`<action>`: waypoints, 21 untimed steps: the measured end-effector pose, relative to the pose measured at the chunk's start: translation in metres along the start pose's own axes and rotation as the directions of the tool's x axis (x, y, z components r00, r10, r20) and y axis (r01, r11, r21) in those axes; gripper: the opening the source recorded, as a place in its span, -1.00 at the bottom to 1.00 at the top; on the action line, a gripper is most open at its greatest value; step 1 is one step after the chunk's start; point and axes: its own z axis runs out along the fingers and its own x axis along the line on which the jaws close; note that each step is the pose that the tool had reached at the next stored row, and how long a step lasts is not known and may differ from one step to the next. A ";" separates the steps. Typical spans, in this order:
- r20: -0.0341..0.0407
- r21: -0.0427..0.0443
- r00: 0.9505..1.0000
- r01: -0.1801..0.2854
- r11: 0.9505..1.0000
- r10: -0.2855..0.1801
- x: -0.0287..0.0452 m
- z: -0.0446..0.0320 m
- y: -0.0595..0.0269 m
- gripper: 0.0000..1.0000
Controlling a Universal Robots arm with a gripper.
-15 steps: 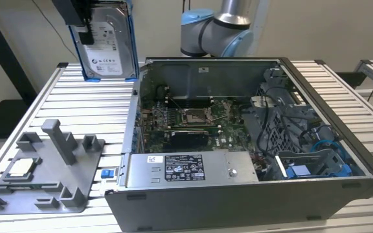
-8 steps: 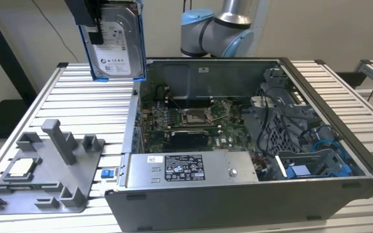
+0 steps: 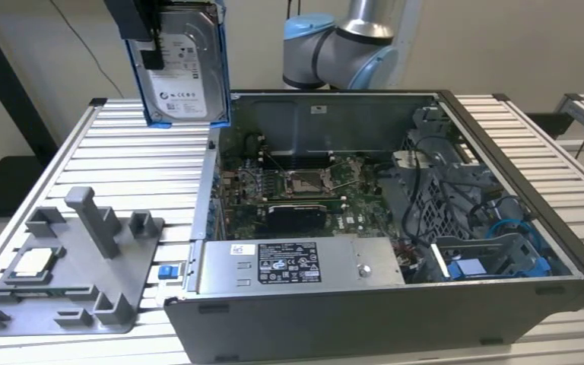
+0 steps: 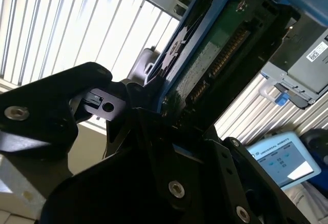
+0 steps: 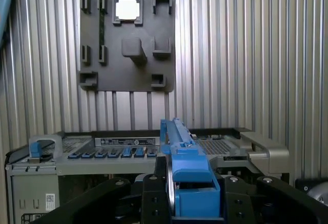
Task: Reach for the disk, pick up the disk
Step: 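Pick up the disk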
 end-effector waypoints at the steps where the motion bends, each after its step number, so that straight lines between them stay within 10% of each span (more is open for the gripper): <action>1: 0.000 0.000 1.000 0.000 1.000 0.000 -0.0001 -0.0001 -0.0019 -1.00; 21: 0.000 -0.002 1.000 0.000 1.000 0.000 -0.0020 -0.0008 -0.0432 -1.00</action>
